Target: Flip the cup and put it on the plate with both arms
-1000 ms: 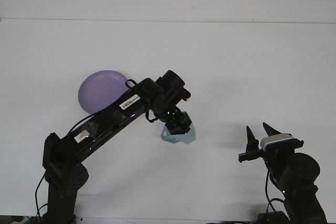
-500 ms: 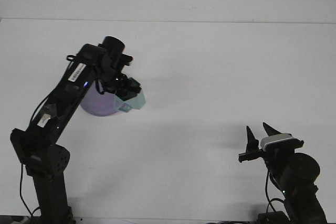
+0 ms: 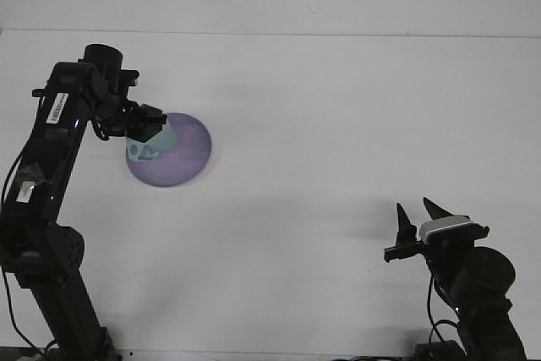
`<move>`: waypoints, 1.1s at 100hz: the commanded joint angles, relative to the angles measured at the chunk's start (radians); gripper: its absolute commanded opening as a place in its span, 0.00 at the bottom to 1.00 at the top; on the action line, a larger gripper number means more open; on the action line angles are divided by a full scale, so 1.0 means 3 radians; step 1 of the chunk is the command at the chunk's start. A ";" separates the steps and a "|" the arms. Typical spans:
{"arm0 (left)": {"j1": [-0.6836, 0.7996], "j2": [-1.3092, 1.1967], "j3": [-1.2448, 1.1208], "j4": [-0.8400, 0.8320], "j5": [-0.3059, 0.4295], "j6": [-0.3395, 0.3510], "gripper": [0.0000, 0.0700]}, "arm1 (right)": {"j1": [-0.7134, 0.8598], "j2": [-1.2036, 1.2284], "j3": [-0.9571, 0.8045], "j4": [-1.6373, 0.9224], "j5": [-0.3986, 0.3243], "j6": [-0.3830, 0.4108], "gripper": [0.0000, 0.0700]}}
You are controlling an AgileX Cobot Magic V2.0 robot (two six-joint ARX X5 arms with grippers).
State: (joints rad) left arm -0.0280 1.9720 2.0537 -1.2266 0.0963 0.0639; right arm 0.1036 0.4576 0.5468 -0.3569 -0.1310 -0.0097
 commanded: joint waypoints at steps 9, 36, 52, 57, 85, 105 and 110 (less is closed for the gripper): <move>-0.0015 0.0298 0.0060 0.0001 -0.0080 -0.0013 0.02 | 0.0006 0.0004 0.0011 0.0017 -0.0003 0.0045 0.49; -0.0019 0.0553 0.0060 0.0108 -0.0089 -0.0003 0.02 | 0.0006 0.0005 0.0011 0.0015 -0.0003 0.0045 0.49; -0.0019 0.0670 0.0060 0.0102 -0.0123 0.0000 0.02 | 0.0006 0.0005 0.0011 0.0015 -0.0003 0.0045 0.49; -0.0019 0.0701 0.0060 0.0094 -0.0123 0.0001 0.02 | 0.0006 0.0005 0.0011 0.0015 -0.0003 0.0045 0.49; -0.0057 0.0734 0.0061 0.0141 -0.0123 0.0097 0.45 | 0.0006 0.0005 0.0011 -0.0003 -0.0003 0.0045 0.49; -0.0053 0.0666 0.0145 0.0004 -0.0122 0.0084 0.79 | 0.0006 0.0005 0.0011 -0.0008 -0.0003 0.0045 0.49; -0.0045 0.0598 0.0188 -0.0023 -0.0122 0.0080 0.79 | 0.0006 0.0005 0.0011 -0.0008 -0.0003 0.0045 0.49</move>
State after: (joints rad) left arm -0.0433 2.1601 2.0674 -1.2240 0.0582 0.0807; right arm 0.1036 0.4576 0.5468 -0.3626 -0.1310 -0.0097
